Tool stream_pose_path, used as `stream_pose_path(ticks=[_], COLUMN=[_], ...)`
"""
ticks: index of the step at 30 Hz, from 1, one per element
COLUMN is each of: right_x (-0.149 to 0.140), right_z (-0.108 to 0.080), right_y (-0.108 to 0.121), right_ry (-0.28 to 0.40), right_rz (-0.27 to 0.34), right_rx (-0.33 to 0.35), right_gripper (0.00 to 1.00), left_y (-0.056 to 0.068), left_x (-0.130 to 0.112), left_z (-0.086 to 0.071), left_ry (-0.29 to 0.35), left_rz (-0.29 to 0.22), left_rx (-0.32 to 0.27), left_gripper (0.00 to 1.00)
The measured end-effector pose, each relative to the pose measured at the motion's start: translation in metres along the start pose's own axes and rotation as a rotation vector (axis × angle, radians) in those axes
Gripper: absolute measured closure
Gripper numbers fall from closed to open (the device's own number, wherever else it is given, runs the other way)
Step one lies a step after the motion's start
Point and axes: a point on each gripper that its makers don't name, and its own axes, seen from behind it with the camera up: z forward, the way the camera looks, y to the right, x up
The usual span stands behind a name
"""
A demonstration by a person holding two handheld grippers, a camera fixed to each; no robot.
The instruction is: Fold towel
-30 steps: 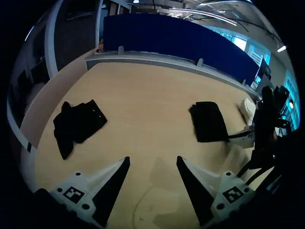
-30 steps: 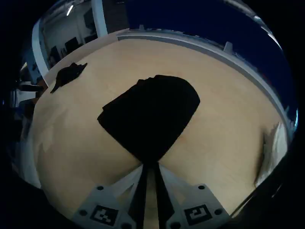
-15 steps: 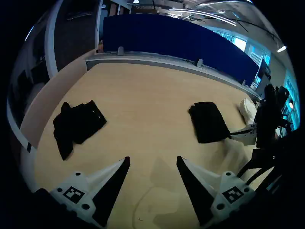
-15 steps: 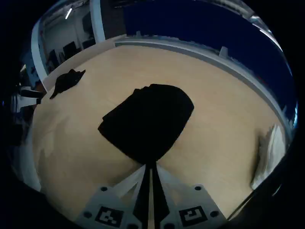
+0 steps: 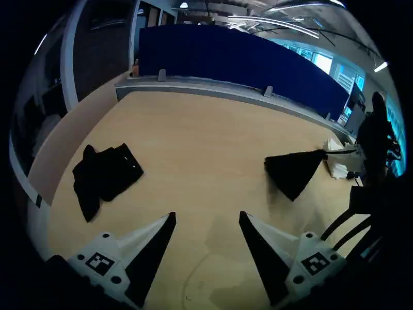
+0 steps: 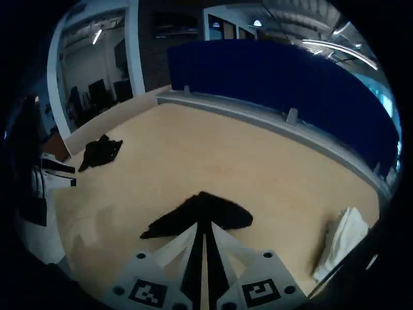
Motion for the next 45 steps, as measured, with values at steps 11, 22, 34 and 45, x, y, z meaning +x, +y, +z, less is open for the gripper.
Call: stream_pose_path(ticks=[11,22,34,45], right_x=[0.068,0.082,0.089,0.096], right_z=[-0.047,-0.082,-0.112,-0.127], right_y=[0.009,0.041,0.095,0.155], right_ry=[0.110,0.141,0.142,0.139], right_rz=[-0.022,-0.004,0.012,0.028], right_rx=[-0.014,-0.060,-0.121,-0.185], right_gripper=[0.97,0.97,0.97,0.97], left_y=[0.006,0.018,0.025,0.025], left_x=[0.014,0.019,0.015,0.015], left_z=[-0.009,-0.013,-0.017,-0.016], left_ry=[0.030,0.043,0.042,0.037], left_rz=[-0.002,0.008,0.006,0.011], left_rx=[-0.011,-0.027,-0.034,-0.028], left_gripper=[0.09,0.09,0.09,0.09])
